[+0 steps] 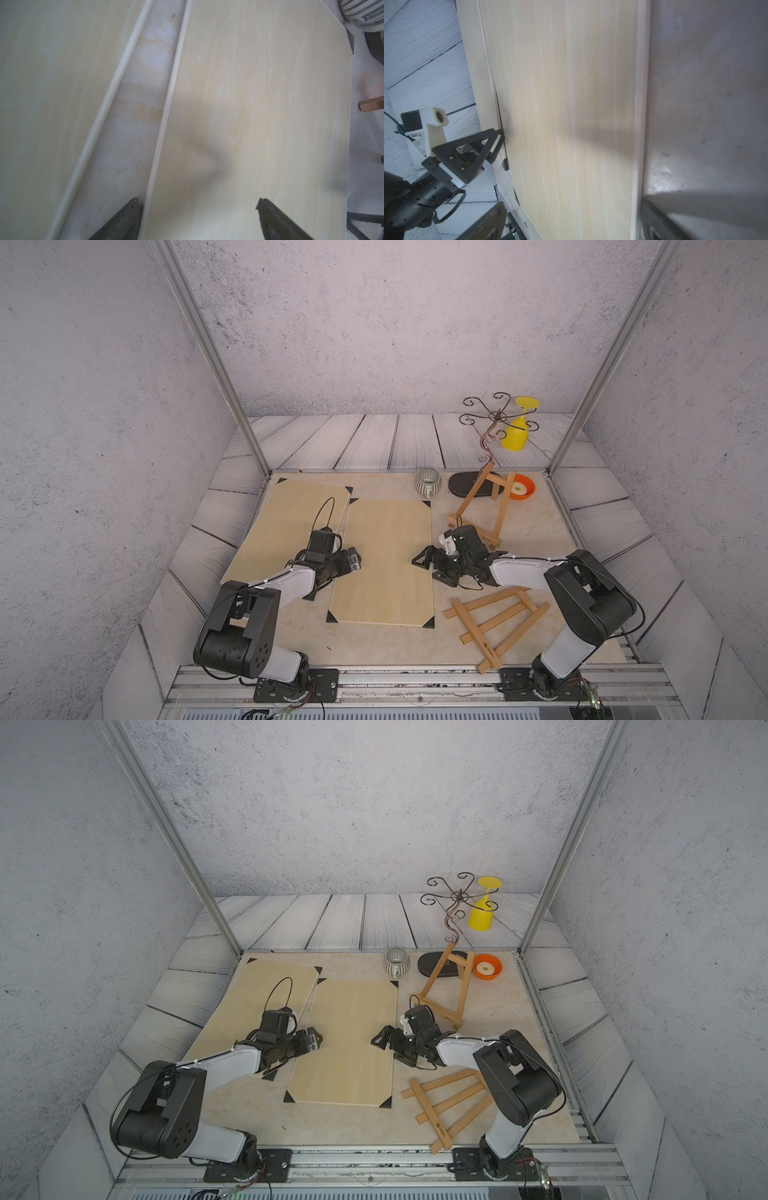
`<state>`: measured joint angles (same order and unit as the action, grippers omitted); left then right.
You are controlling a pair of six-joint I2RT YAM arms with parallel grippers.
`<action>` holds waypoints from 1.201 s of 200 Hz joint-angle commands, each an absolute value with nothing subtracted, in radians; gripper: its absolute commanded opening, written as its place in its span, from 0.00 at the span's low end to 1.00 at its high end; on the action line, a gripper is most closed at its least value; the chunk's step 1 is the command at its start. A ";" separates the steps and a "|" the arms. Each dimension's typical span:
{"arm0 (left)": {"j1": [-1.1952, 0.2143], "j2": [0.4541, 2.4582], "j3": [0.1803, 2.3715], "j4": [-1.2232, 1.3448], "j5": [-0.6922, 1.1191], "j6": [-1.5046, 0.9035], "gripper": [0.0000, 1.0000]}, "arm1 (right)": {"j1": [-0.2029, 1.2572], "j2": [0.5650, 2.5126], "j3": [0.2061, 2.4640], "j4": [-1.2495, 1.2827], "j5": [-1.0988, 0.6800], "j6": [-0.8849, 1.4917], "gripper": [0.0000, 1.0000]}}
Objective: Assemble the easel
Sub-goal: Pick up the drawing board from the center of the board.
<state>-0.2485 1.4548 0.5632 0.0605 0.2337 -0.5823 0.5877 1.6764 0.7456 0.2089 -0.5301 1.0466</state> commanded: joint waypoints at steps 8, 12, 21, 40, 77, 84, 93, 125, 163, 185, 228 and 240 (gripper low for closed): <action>-0.287 1.478 0.488 -0.086 0.462 -0.666 0.89 | 0.641 1.631 0.722 0.432 -0.779 1.165 0.99; -0.288 1.474 0.488 -0.086 0.462 -0.667 0.90 | 0.642 1.625 0.719 0.435 -0.779 1.169 0.99; -0.287 1.466 0.487 -0.094 0.461 -0.666 0.89 | 0.642 1.610 0.711 0.441 -0.782 1.176 0.99; -0.287 1.446 0.481 -0.108 0.458 -0.664 0.90 | 0.642 1.587 0.684 0.483 -0.789 1.207 0.99; -0.286 1.425 0.465 -0.119 0.454 -0.663 0.89 | 0.643 1.522 0.658 0.533 -0.809 1.243 0.99; -0.287 1.425 0.461 -0.115 0.457 -0.665 0.89 | 0.642 1.511 0.657 0.519 -0.803 1.232 0.99; -0.287 1.422 0.454 -0.112 0.454 -0.668 0.89 | 0.641 1.501 0.656 0.482 -0.796 1.212 0.99; -0.287 1.409 0.440 -0.109 0.457 -0.674 0.89 | 0.642 1.498 0.678 0.367 -0.756 1.156 0.99; -0.287 1.377 0.432 -0.119 0.475 -0.677 0.89 | 0.644 1.479 0.677 0.510 -0.791 1.252 0.99; -0.287 1.358 0.427 -0.136 0.466 -0.675 0.89 | 0.643 1.437 0.679 0.510 -0.792 1.276 0.99; -0.288 1.355 0.423 -0.141 0.448 -0.675 0.89 | 0.643 1.423 0.687 0.443 -0.784 1.254 0.99; -0.287 1.350 0.423 -0.141 0.444 -0.677 0.89 | 0.643 1.417 0.697 0.405 -0.779 1.237 0.99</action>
<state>-0.2489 1.3266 0.4702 0.0254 0.2512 -0.6178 0.6163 1.4601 0.6277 0.2920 -0.6987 1.2411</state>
